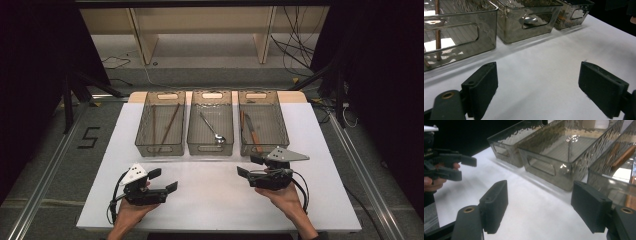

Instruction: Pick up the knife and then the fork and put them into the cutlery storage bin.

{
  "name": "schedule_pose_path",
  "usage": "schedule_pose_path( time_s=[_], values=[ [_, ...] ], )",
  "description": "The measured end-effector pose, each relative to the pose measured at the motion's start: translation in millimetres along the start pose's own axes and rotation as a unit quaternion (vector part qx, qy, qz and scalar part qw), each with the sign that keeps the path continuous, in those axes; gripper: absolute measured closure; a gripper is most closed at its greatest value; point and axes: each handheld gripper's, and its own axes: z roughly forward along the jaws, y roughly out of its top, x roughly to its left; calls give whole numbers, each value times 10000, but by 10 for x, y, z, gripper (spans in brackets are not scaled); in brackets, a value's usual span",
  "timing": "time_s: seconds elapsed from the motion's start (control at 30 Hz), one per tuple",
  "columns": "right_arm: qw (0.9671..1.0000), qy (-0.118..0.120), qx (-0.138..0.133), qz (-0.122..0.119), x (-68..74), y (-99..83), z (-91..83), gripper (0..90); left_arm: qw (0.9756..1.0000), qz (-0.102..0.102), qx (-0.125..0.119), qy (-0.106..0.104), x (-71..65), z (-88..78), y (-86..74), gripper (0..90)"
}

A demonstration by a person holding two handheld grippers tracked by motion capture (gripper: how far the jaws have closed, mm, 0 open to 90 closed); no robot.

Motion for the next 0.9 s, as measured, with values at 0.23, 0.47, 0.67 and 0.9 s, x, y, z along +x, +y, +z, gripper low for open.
schedule_pose_path(
  time_s=[0.23, 0.47, 0.67, 0.9],
  values=[
    [10000, 10, -70, -24, 29, -130, -86, 299, 9999, 80, -17, -90, -31, 1, -12, 157],
    [9999, 9, -148, -88, 57, -266, -151, 292, 9998, 146, -42, -161, -46, -2, -11, 157],
    [9996, -45, -266, -128, 75, -369, -237, 285, 9996, 176, -51, -201, -55, -5, -10, 157],
    [9993, -130, -330, -121, 82, -494, -335, 247, 9994, 202, -75, -254, -73, -4, -11, 157]
  ],
)
